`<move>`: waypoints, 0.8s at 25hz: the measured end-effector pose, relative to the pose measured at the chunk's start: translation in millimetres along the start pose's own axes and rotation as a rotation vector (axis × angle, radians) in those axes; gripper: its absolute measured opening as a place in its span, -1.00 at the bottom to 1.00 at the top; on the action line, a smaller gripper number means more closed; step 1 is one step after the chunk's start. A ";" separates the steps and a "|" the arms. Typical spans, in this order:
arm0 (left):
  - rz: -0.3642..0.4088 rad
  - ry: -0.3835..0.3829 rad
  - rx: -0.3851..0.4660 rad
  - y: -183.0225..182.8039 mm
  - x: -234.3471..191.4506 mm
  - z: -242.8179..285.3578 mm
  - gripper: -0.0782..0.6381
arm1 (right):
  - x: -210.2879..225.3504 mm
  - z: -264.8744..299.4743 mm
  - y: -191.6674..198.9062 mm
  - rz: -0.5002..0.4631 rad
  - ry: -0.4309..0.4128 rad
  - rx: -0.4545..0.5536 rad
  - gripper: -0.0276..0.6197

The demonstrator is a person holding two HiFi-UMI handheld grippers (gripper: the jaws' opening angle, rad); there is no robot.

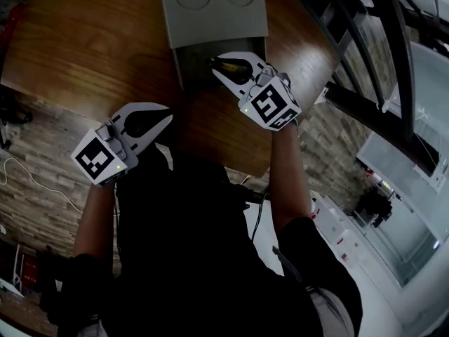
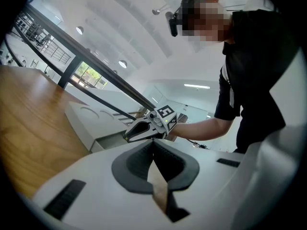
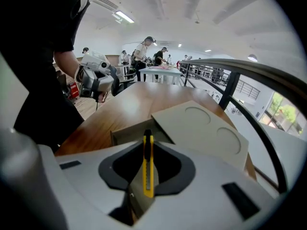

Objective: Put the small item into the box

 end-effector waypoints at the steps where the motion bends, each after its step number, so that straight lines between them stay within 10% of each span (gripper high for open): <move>1: -0.004 0.001 -0.004 2.7 0.6 -0.8 -0.74 | -0.1 1.9 2.9 -0.006 -0.003 -0.017 -0.69; 20: -0.031 0.018 -0.033 24.0 -4.5 -5.8 -0.74 | 8.6 40.5 15.6 -0.093 -0.046 -0.188 -0.69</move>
Point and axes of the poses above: the fingertips, and each gripper's own axes: z forward along the fingers, x to its right, y out of its underside, the point moved 6 cm from there along -z, backward along the fingers, and after that the axes turned 13 degrees about -y, right-handed, at the moved point
